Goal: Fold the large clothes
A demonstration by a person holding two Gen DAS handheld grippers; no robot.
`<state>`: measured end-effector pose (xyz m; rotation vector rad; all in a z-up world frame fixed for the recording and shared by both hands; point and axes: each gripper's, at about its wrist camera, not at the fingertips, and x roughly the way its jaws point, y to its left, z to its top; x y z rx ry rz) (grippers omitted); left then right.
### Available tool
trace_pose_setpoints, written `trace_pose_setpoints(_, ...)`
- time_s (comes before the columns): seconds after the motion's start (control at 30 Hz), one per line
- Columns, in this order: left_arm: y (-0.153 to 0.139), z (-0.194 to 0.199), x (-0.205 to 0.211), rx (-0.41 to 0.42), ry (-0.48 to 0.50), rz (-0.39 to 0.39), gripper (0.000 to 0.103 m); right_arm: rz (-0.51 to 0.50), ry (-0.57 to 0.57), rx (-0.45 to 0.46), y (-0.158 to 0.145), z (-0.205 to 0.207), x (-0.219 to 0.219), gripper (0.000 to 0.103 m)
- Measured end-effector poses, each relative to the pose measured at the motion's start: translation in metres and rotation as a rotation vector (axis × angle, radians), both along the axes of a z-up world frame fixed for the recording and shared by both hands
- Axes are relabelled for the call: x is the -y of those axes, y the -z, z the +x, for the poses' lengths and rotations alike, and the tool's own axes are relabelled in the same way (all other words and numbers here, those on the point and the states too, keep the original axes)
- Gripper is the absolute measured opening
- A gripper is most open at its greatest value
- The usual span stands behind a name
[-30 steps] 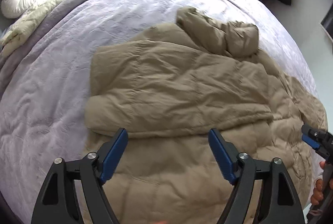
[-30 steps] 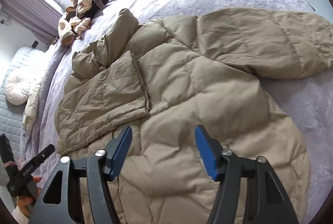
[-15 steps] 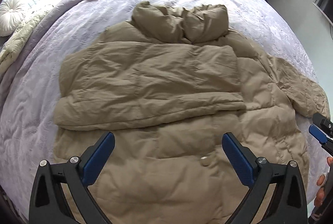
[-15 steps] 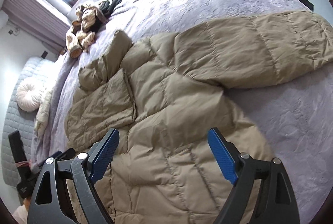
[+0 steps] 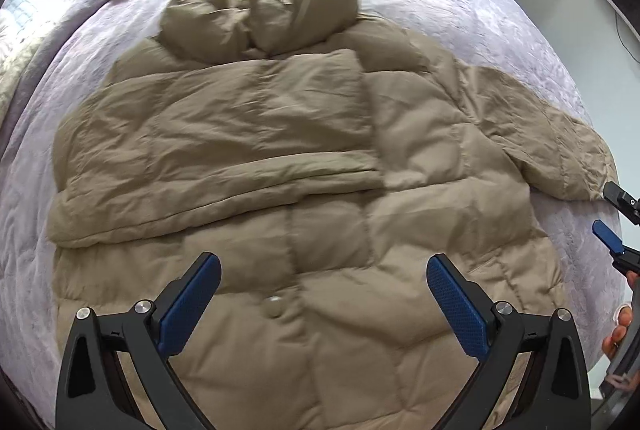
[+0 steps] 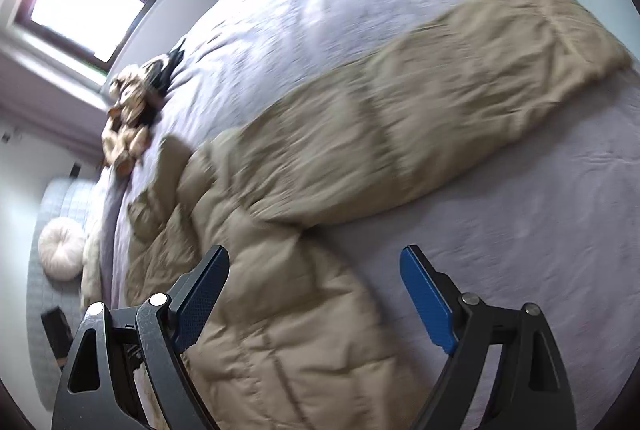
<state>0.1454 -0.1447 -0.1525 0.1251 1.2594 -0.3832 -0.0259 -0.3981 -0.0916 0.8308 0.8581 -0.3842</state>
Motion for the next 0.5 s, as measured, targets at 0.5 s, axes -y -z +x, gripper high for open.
trace_pose_setpoints(0.5, 0.008, 0.011, 0.064, -0.025, 0.068, -0.01, 0.103, 0.257, 0.422, 0.081, 0.048, -0.064, 0.145, 0.089)
